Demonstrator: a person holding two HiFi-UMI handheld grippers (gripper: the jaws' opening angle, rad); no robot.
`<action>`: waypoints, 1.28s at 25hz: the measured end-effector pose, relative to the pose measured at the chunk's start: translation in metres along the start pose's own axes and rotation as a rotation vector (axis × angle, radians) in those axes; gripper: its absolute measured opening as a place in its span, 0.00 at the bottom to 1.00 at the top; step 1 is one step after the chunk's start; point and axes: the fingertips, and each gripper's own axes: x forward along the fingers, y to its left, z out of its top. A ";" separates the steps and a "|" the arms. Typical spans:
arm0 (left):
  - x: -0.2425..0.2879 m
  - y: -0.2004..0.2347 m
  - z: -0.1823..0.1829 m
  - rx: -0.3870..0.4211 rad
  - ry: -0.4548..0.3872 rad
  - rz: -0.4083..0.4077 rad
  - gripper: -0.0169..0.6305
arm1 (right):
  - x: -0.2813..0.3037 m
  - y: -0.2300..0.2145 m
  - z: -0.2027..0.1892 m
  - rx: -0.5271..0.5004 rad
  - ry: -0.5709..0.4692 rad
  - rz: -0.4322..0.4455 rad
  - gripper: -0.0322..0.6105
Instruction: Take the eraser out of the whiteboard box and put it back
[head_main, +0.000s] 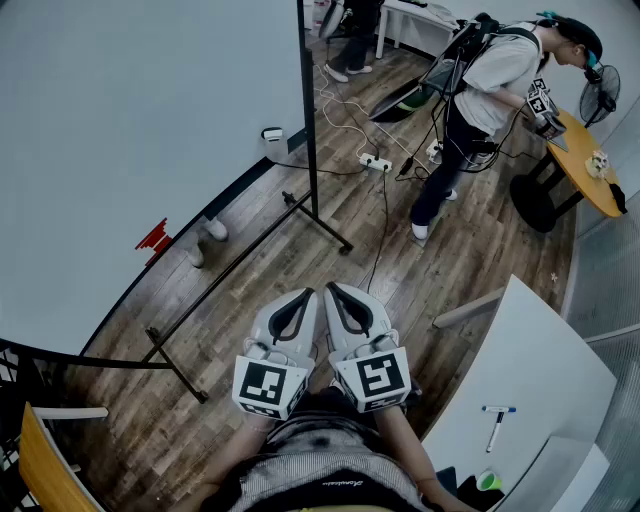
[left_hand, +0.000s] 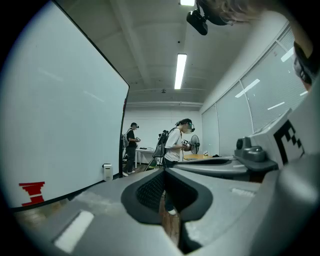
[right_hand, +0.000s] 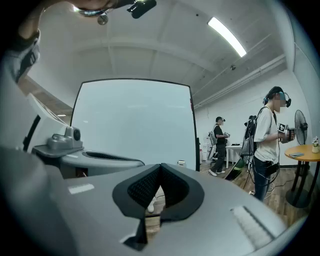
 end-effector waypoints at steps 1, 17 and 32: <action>0.000 0.000 0.000 -0.001 0.000 0.001 0.03 | 0.000 0.000 -0.001 0.001 0.006 -0.002 0.05; 0.004 0.015 -0.018 -0.065 0.023 0.050 0.03 | 0.003 -0.014 -0.006 0.060 -0.047 0.024 0.05; 0.144 0.160 0.008 -0.061 -0.006 -0.012 0.03 | 0.192 -0.079 0.013 0.068 -0.044 0.013 0.05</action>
